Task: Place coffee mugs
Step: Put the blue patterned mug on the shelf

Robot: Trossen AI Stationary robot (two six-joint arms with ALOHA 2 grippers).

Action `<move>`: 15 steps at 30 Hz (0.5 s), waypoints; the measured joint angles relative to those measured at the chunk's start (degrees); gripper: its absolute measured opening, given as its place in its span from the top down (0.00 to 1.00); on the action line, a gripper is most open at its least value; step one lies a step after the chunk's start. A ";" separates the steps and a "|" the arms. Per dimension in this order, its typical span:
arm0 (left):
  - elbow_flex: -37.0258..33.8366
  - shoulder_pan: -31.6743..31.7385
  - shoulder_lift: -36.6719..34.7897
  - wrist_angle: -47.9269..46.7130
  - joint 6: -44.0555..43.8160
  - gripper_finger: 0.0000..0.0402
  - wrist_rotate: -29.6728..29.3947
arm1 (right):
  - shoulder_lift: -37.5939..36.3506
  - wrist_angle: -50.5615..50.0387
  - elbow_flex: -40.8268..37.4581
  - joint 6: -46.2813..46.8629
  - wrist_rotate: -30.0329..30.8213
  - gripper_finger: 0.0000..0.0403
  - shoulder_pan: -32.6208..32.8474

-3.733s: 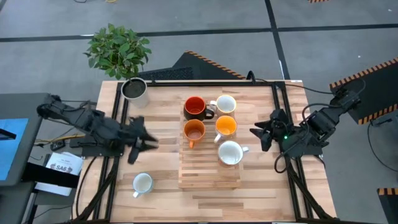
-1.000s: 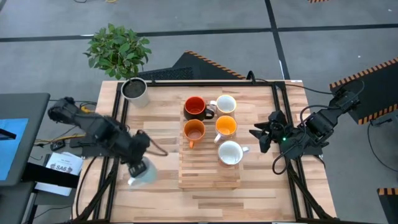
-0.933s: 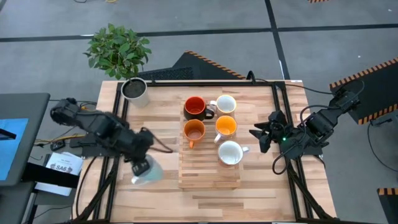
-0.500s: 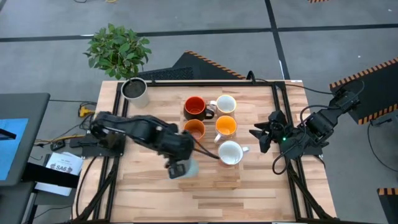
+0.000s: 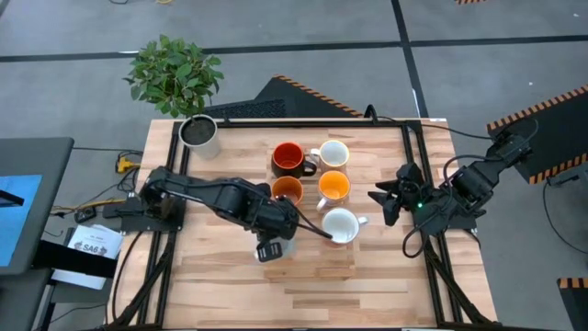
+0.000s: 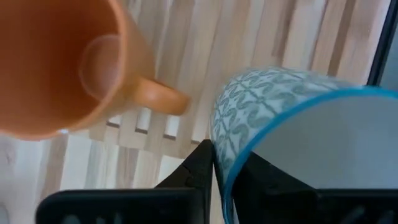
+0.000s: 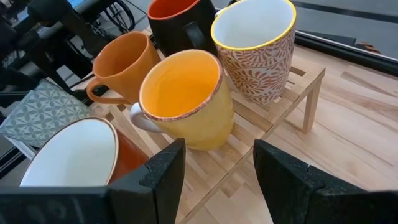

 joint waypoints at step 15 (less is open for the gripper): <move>0.04 2.31 -0.04 2.07 3.43 0.81 0.55 | 0.00 0.00 0.00 0.02 0.02 0.47 -0.16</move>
